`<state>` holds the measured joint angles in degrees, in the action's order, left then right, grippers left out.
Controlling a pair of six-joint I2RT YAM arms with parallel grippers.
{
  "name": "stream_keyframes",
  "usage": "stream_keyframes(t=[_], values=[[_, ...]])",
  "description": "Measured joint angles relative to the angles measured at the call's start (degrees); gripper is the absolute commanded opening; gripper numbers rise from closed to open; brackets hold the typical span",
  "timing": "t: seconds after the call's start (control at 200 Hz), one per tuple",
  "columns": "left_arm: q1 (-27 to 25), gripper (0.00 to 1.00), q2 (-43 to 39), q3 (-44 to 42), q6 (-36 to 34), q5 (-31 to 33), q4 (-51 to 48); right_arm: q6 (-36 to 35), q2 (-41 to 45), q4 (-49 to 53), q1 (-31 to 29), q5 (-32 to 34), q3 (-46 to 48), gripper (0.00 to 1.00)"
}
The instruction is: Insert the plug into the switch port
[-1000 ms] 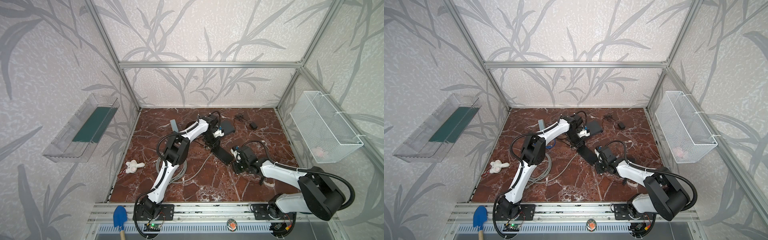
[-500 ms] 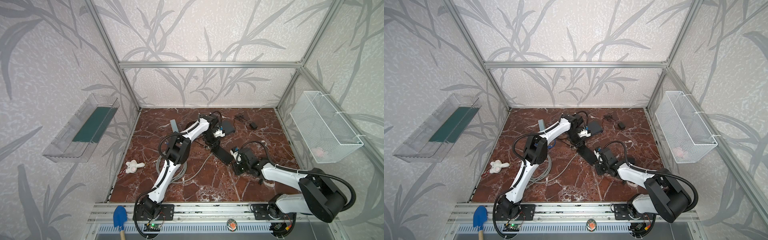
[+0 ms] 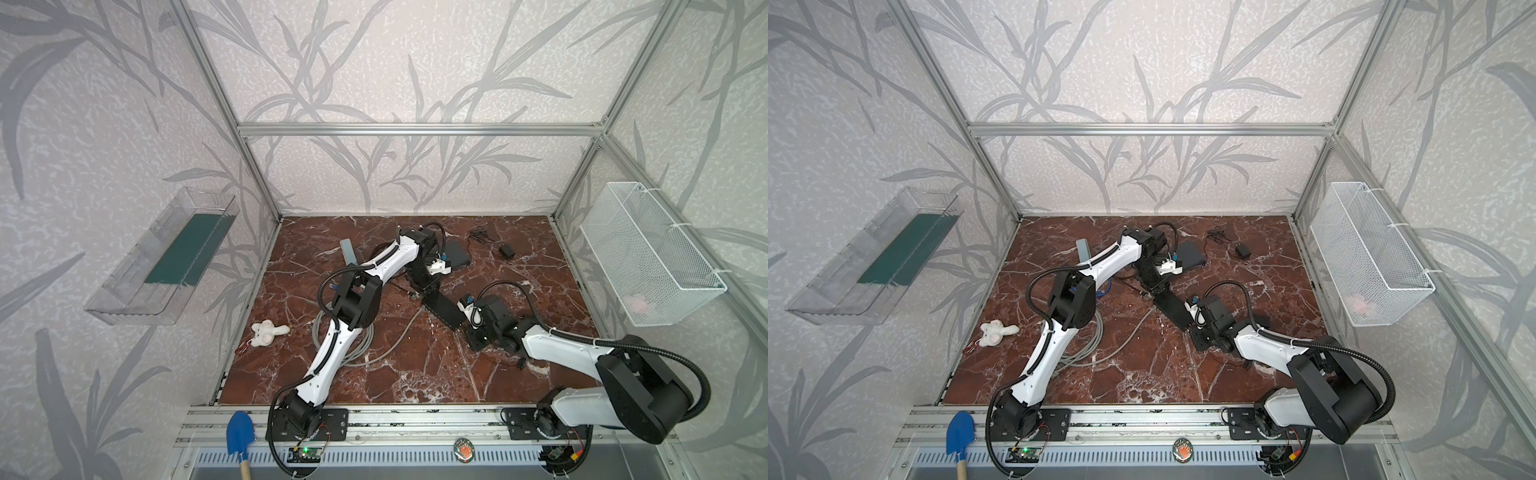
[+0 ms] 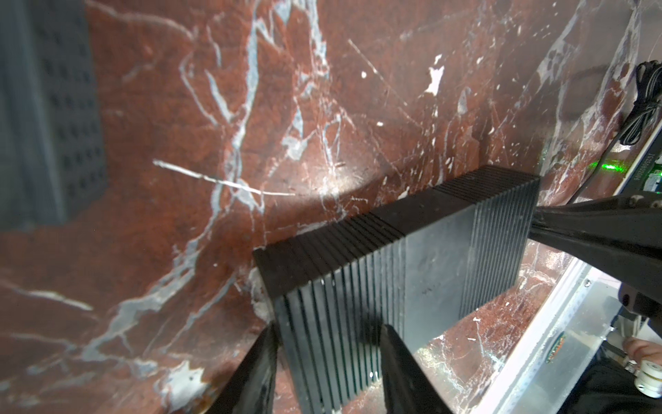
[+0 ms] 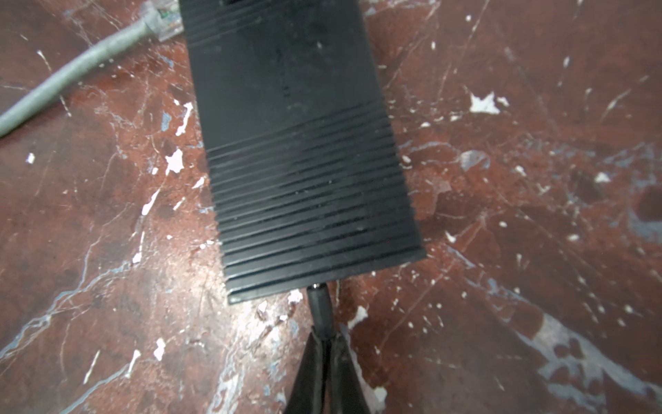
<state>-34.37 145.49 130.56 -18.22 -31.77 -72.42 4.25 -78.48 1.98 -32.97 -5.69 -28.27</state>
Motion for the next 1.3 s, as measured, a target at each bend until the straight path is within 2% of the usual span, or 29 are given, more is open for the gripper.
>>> stream_keyframes(t=[0.68, 0.97, 1.3], values=[[0.3, 0.44, -0.1, -0.8, -1.8, -0.7, 6.1, -2.1, -4.0, -0.2, -0.1, -2.8, -2.8, 0.03], [1.0, 0.43, -1.7, -4.8, -1.8, -2.4, 12.4, 0.2, -5.6, -4.2, -1.1, -2.8, -2.7, 0.05], [1.4, 0.45, -3.6, -9.0, 0.3, -3.4, 17.6, 6.3, -5.4, -4.9, -2.5, -0.2, -2.7, 0.09]])
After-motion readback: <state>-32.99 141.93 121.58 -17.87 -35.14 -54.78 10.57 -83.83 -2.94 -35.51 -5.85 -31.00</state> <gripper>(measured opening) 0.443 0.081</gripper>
